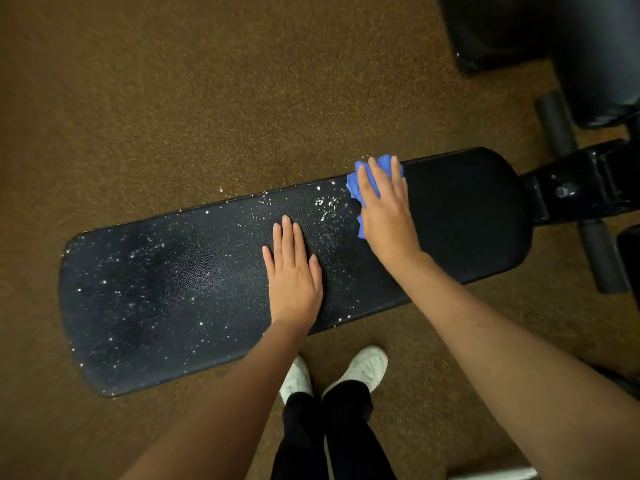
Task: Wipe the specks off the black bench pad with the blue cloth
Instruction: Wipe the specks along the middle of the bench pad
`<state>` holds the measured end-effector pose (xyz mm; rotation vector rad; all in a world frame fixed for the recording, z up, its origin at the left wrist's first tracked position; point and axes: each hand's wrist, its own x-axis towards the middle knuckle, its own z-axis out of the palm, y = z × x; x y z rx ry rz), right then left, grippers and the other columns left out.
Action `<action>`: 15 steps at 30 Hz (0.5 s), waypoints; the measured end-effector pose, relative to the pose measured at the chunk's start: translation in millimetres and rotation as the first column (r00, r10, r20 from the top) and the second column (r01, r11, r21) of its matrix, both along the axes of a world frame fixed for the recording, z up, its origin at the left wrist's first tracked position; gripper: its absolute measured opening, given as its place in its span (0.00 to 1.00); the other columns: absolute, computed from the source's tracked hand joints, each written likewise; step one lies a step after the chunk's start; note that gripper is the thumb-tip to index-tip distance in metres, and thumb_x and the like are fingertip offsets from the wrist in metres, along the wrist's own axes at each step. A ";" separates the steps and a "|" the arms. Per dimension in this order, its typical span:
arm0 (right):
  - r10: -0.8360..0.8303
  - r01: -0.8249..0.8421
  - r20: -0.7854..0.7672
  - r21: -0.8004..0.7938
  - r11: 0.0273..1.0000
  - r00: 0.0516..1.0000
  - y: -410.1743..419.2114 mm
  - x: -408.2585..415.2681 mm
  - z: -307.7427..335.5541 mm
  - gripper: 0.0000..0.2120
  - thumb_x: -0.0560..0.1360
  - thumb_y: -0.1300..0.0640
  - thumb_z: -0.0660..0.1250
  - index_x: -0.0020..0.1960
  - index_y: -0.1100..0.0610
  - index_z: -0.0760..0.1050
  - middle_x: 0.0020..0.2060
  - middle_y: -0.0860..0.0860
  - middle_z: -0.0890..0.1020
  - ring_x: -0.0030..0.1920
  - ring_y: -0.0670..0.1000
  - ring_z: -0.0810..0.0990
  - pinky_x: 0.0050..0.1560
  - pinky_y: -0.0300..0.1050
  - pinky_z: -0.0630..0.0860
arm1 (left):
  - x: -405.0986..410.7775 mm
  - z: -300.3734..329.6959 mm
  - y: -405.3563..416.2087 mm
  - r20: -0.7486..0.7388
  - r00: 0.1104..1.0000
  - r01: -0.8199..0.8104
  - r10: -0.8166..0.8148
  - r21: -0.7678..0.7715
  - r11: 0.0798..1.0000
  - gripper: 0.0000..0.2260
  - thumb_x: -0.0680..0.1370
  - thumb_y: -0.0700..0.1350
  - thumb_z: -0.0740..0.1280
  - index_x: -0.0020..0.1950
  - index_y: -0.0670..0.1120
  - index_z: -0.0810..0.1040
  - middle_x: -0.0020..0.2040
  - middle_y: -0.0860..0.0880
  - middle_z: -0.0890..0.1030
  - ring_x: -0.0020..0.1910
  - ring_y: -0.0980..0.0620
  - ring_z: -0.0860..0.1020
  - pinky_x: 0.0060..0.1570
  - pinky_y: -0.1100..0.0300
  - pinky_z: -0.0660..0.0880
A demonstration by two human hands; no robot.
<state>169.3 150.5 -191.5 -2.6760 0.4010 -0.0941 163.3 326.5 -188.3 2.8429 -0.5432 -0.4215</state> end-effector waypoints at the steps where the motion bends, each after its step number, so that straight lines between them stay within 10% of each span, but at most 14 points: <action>1: -0.007 0.007 0.002 -0.003 1.000 1.000 3.1 4.0 0.2 0.38 0.60 0.71 0.75 0.68 0.68 0.66 0.66 0.67 0.69 0.68 0.73 0.61 0.64 0.70 0.62 | -0.1 -0.3 0.3 0.006 1.000 -0.001 0.001 0.002 1.000 0.26 0.79 0.50 0.43 0.75 0.40 0.52 0.77 0.43 0.51 0.75 0.47 0.47 0.71 0.48 0.44; 7: 0.307 -0.307 0.023 -0.026 0.951 0.951 -9.9 -18.5 -2.6 0.39 0.60 0.71 0.74 0.69 0.65 0.65 0.68 0.62 0.69 0.70 0.69 0.61 0.66 0.66 0.63 | -0.5 -0.3 -1.2 0.003 1.000 -0.006 0.006 0.000 1.000 0.26 0.79 0.49 0.44 0.75 0.39 0.53 0.76 0.43 0.53 0.75 0.45 0.49 0.70 0.46 0.47; 15: 0.070 -0.070 0.015 0.012 0.997 0.997 10.6 36.2 -2.1 0.36 0.59 0.70 0.75 0.66 0.67 0.69 0.63 0.64 0.73 0.66 0.72 0.65 0.63 0.68 0.62 | 1.1 1.4 -0.6 -0.013 1.000 -0.001 0.001 0.029 1.000 0.26 0.79 0.49 0.44 0.75 0.39 0.52 0.76 0.43 0.52 0.75 0.46 0.48 0.71 0.47 0.46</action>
